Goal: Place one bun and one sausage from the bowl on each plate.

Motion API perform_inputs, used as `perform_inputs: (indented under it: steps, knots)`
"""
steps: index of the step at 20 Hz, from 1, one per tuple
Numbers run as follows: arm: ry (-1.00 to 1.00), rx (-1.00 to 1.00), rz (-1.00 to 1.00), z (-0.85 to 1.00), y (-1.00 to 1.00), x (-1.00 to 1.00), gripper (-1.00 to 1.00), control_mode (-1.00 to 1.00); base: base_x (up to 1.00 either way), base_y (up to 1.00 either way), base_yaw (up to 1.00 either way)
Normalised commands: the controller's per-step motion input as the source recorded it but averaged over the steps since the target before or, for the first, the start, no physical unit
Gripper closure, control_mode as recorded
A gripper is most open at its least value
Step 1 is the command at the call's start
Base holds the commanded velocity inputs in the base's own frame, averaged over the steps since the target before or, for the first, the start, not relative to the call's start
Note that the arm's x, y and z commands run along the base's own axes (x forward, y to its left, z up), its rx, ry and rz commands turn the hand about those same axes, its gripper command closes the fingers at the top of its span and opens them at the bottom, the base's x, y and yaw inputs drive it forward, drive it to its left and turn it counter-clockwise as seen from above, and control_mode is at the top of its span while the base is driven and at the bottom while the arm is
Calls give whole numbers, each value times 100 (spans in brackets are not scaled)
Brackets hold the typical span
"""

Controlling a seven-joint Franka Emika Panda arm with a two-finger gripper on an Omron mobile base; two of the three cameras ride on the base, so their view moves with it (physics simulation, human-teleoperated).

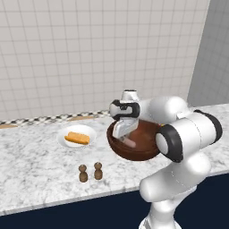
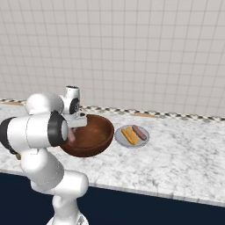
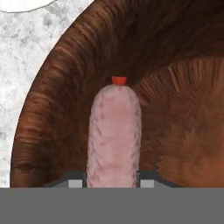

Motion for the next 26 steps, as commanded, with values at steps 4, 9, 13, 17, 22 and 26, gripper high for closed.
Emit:
perform_inputs:
  steps: [4,9,13,17,22,26]
  knots:
    - [-12,1,0,97,45,0,100,-100,0,0,0]
    - [-12,1,0,40,95,11,100,-100,0,0,0]
    - [-14,0,0,0,90,23,100,-100,0,0,0]
    - [-3,0,0,0,64,37,100,-100,0,0,0]
    - [0,0,0,-4,30,49,100,-100,0,0,0]
    - [0,-1,0,-19,6,41,100,-100,0,0,0]
